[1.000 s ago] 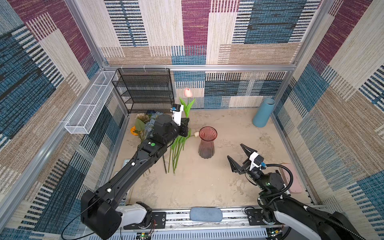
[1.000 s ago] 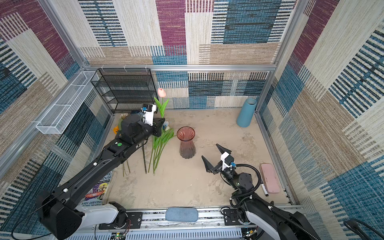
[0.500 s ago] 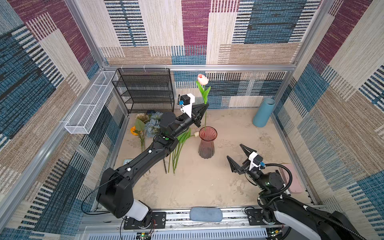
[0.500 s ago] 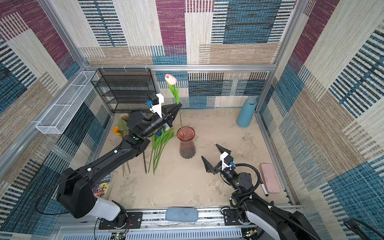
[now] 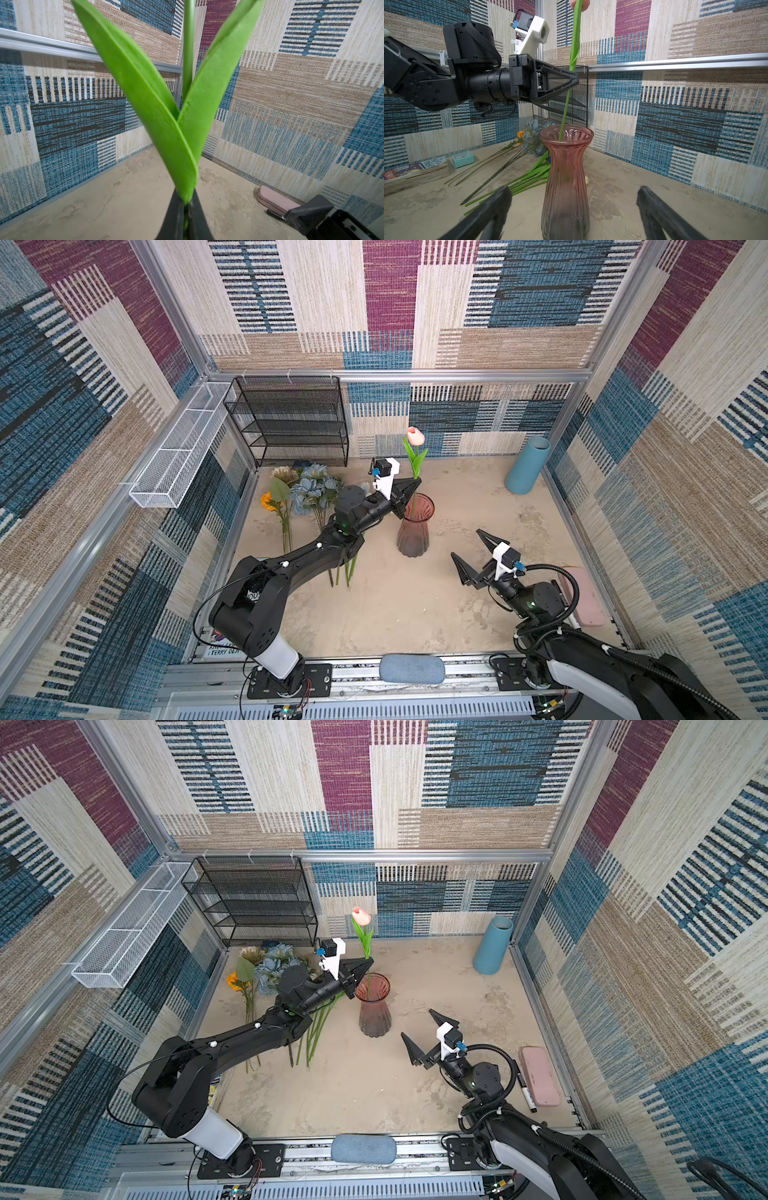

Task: Arrange the flowers into the vase
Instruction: 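Carry the pink tulip over the vase and lower it in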

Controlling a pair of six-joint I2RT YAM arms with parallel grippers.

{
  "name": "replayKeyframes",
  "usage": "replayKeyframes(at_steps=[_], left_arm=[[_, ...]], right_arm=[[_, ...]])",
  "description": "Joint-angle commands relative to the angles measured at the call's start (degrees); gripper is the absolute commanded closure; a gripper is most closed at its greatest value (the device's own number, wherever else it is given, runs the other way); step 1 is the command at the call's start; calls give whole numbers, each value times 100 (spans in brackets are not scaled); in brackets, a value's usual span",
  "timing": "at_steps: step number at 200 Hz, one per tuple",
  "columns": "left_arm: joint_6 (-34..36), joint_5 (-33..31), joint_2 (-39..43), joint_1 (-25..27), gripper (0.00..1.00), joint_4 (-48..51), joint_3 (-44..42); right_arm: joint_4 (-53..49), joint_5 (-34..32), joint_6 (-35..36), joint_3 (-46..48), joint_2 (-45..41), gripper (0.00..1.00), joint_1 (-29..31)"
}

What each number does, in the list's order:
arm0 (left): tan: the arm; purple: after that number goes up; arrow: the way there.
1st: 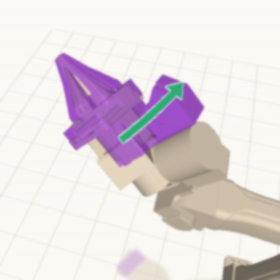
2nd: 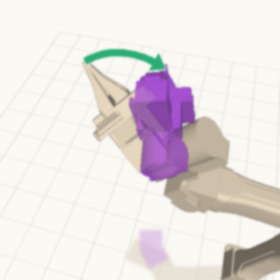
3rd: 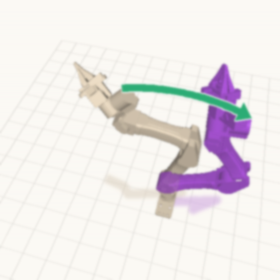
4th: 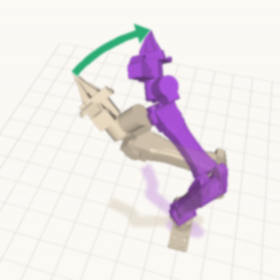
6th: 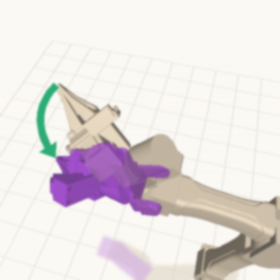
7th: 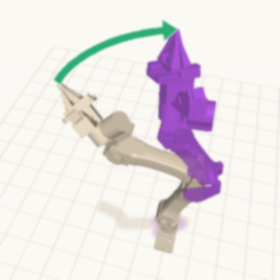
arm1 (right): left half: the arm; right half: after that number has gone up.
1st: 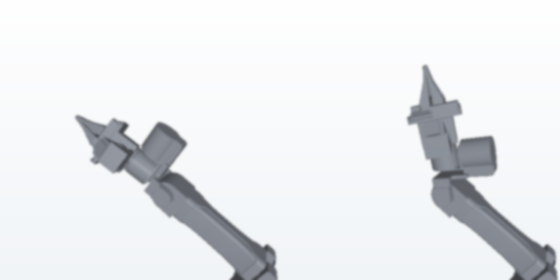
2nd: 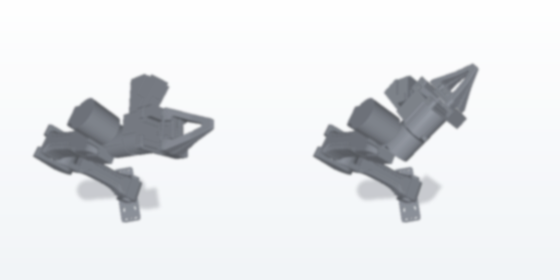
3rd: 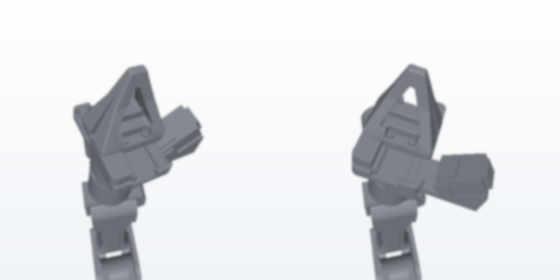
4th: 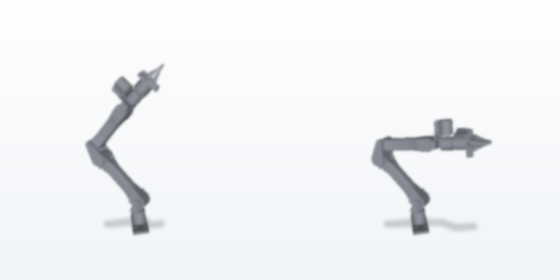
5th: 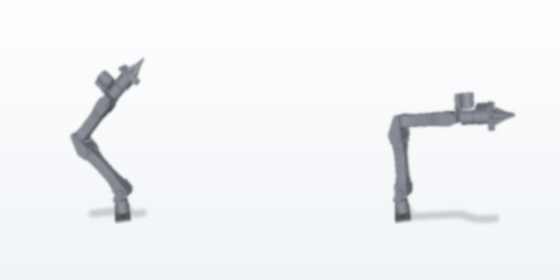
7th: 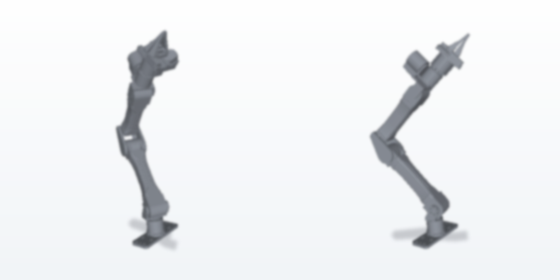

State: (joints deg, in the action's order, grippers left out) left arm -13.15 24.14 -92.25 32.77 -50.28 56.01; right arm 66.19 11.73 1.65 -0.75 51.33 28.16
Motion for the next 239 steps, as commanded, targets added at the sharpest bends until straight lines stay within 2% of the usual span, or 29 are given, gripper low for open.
replayKeyframes(at_steps=[1, 47, 74, 86, 103, 178, 208, 239], left_arm=[[304, 117, 79, 34, 100, 47, -37], [799, 72, 333, 148, 100, 976, -182], [926, 41, 326, 201, 99, 1112, -275], [978, -18, 349, 220, 95, 1210, -309], [1055, -40, 393, 229, 85, 1455, -257], [1801, -434, 655, 229, 54, 4873, 804], [2233, -469, 553, 221, 50, 6213, 1463], [2559, -494, 492, 212, 48, 7094, 2045]], right_arm=[[228, 40, 3, -54, 13, 3, 7], [194, 14, 20, -56, -13, 3, 5], [210, 22, 20, -67, 51, 3, 5], [206, 32, 20, -83, 61, 3, 5], [179, -7, 20, -83, 36, 3, 5], [157, -99, 37, -65, 8, 3, 5], [172, -118, 46, -81, 52, 3, 5], [164, -126, 63, -92, 61, 3, 5]])
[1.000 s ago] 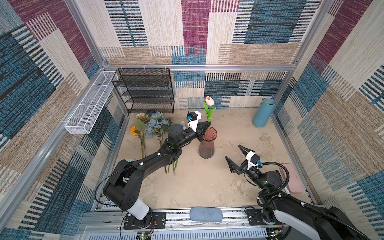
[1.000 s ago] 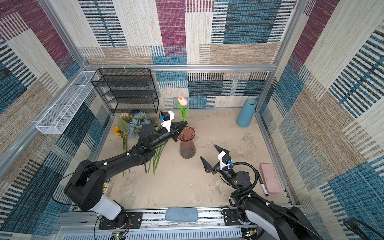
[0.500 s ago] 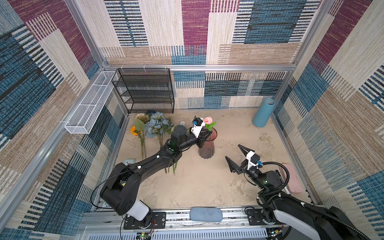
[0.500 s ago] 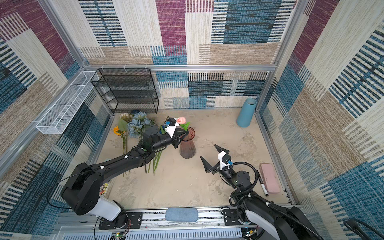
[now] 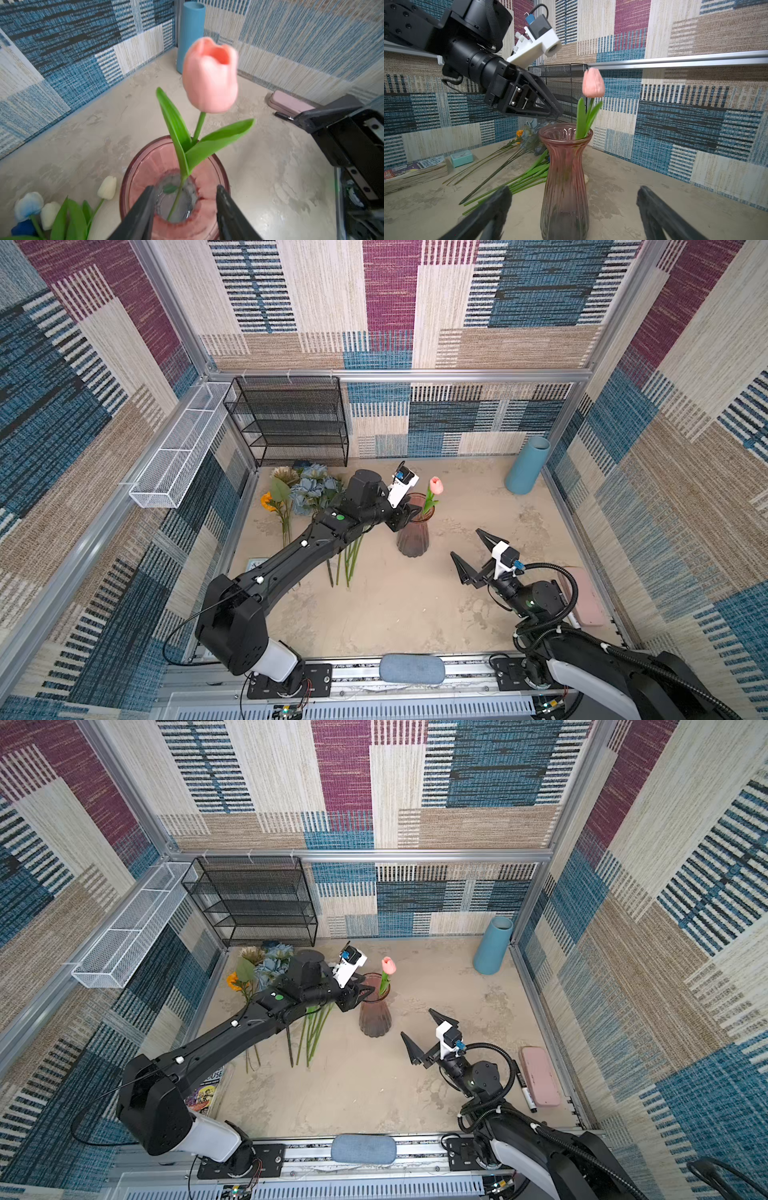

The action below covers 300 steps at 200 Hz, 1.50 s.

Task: Arrange the flowers into the vase
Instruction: 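Carry the pink tulip over the vase and lower it in, then open the left gripper and move it back to the tulip bunch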

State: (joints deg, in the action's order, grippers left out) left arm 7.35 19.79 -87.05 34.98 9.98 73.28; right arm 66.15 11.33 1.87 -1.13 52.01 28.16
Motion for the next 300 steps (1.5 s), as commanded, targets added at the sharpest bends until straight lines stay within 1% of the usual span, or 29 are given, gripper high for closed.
replayKeyframes(at_steps=[1, 14, 21, 30, 45, 55, 64, 79, 90, 102, 108, 118, 125, 149, 163, 183, 198, 271, 284, 300], left_arm=[[515, -57, -25, -9, 48, 1086, 327], [525, -180, 112, -30, 47, 1002, 272], [426, -284, 224, -79, 43, 824, 165], [161, -375, 345, -215, 38, 555, 28], [-423, -493, 380, -604, 37, 435, -27], [-864, -642, 249, -943, 38, 619, 58], [-1126, -860, 83, -1177, 39, 869, 135], [-1399, -1518, -315, -1359, 47, 1563, 398], [-1417, -1927, -644, -1356, 54, 2114, 652], [-1506, -2202, -1019, -1357, 60, 2584, 838], [-1502, -2258, -1198, -1354, 64, 2791, 935], [-1473, -2214, -1468, -1349, 66, 3050, 1067], [-1433, -2165, -1621, -1325, 65, 3094, 1083], [-1377, -2222, -2071, -1231, 60, 3206, 1195], [-1308, -2374, -2270, -1157, 60, 3223, 1260], [-1289, -2283, -2565, -1127, 63, 3294, 1412], [-1268, -2377, -2755, -1082, 67, 3303, 1456], [-1204, -2583, -3314, -1022, 67, 3318, 1626], [-1184, -2606, -3393, -990, 71, 3317, 1659], [-1184, -2656, -3487, -967, 72, 3317, 1705]], right_arm=[[169, -87, 42, -54, -2, 3, 5], [155, -81, 42, -46, -30, 3, 5], [134, -79, 49, -46, -57, 2, 5], [107, -72, 55, -51, -79, 2, 5], [82, -70, 59, -46, -129, 2, 5], [58, -78, 59, -35, -179, 3, 5], [56, -89, 59, -28, -214, 3, 5], [59, -103, 42, -6, -260, 3, 5], [44, -106, 43, -18, -261, 3, 5], [40, -105, 50, -14, -254, 3, 5], [42, -98, 50, -17, -245, 3, 5], [44, -91, 42, -27, -235, 3, 5], [40, -88, 42, -25, -226, 3, 5], [46, -79, 42, -34, -200, 3, 5], [58, -79, 42, -34, -173, 3, 5], [73, -72, 33, -46, -135, 3, 5], [77, -54, 24, -36, -138, 3, 5], [58, -52, 24, -37, -174, 3, 5], [56, -61, 33, -36, -182, 3, 5], [50, -63, 33, -28, -198, 3, 5]])
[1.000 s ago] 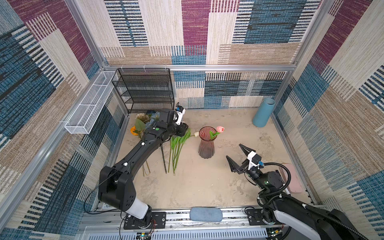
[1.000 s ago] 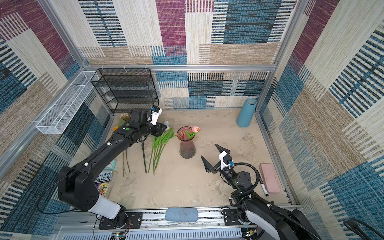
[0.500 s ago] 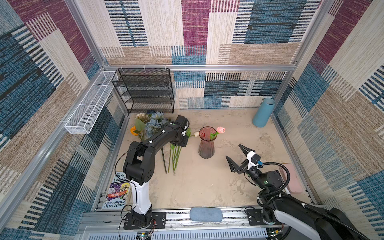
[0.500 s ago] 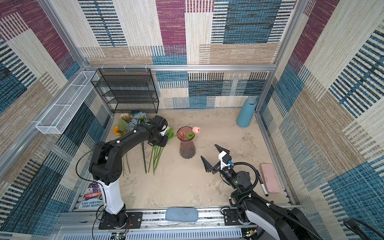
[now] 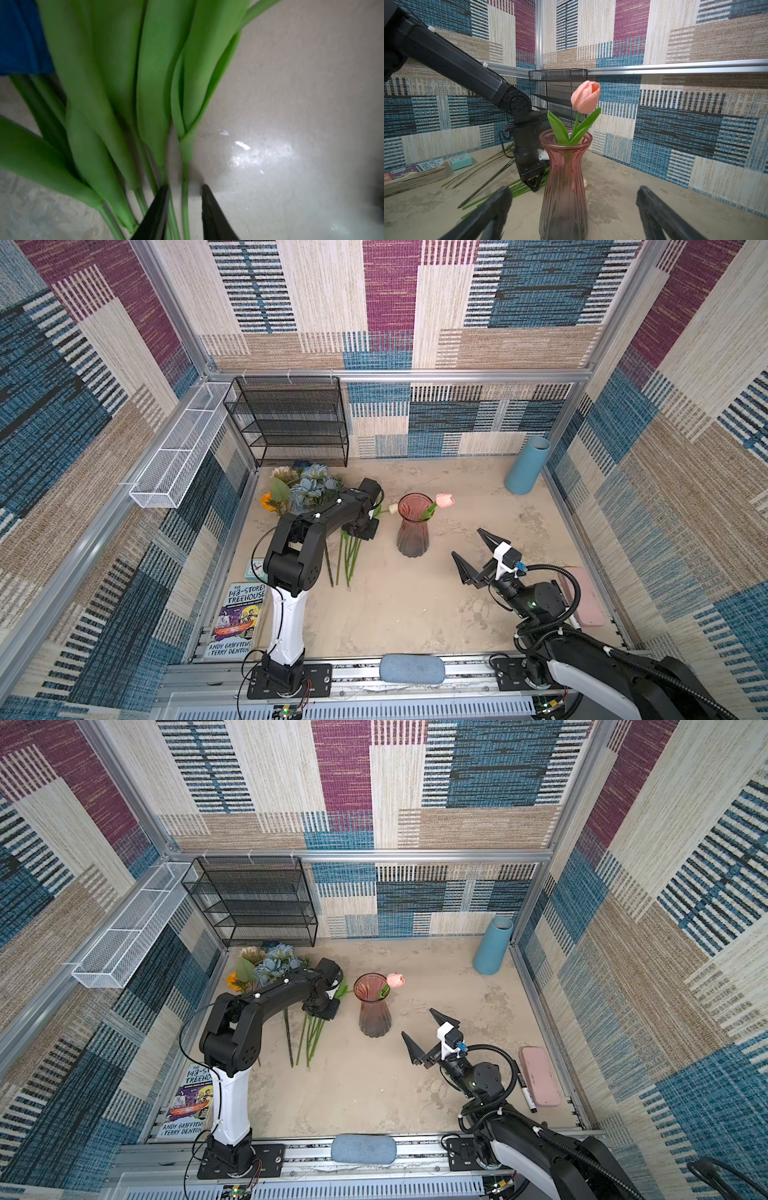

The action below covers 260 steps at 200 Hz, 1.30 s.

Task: Arrange the flowers into the vase
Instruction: 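Open the left gripper and move it back to the tulip bunch, then grasp a white tulip stem with the left gripper and lift it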

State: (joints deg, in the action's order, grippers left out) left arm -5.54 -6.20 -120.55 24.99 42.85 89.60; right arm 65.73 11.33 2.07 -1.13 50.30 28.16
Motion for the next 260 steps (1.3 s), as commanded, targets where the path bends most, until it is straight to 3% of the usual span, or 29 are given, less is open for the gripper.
replayKeyframes(at_steps=[1, 58, 88, 200, 260], left_arm=[[106, -57, -140, 32, 72, 30, 83], [73, -127, -250, 57, 86, 24, 136], [18, -113, -55, 85, 100, 25, 118], [-225, 339, 900, 93, 100, -238, 57], [-395, 529, 2706, 93, 100, -2328, -1292]], right_arm=[[90, -62, 13, -28, -28, 3, 5], [79, -87, 13, -11, -82, 3, 5], [70, -79, 13, -28, -60, 3, 5], [39, -123, 13, -11, -119, 3, 5], [52, -107, -4, -24, -126, 3, 5]])
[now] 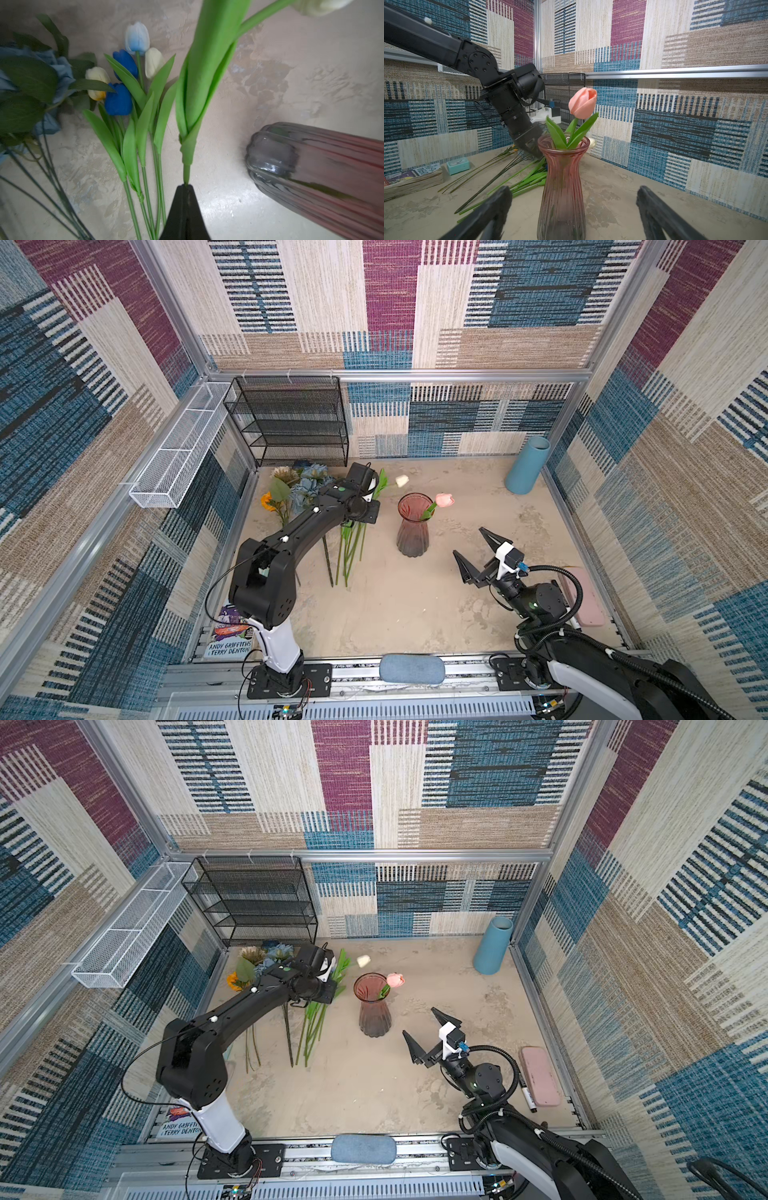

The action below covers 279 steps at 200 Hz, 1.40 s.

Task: Arrange the flowers into the vase
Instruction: 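Grasp a white tulip stem with the left gripper and lift it, then carry the white tulip over the vase opening with the left gripper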

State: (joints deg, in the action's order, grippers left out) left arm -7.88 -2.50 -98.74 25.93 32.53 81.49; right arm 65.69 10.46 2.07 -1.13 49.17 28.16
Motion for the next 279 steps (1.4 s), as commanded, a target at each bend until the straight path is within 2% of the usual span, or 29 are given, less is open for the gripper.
replayKeyframes(at_steps=[1, 37, 58, 120, 147, 184, 217, 279], left_arm=[[-157, 161, 554, -1, 100, -1334, -505], [-177, 246, 1391, -1, 100, -2489, -1227], [-179, 581, 1775, 1, 100, -3045, -1452], [-281, 966, 2576, 108, 100, -3946, -1388], [-231, 1103, 2469, 356, 100, -4633, -1264], [-228, 1077, 1849, 679, 100, -5572, -1112], [-309, 1172, 1321, 868, 100, -5813, -872], [-281, 1041, 1133, 1044, 100, -6582, -1796]], right_arm=[[53, -18, -4, -27, -12, 3, 5], [26, -44, -11, -10, -89, 3, 5], [31, -55, -4, -2, -98, 3, 5], [11, -54, 23, -2, -127, 2, 5], [19, -36, 13, -1, -126, 2, 5], [2, -26, 21, 4, -144, 2, 5], [-30, -20, 31, 0, -168, 2, 5], [-99, -6, 22, 22, -338, 2, 5]])
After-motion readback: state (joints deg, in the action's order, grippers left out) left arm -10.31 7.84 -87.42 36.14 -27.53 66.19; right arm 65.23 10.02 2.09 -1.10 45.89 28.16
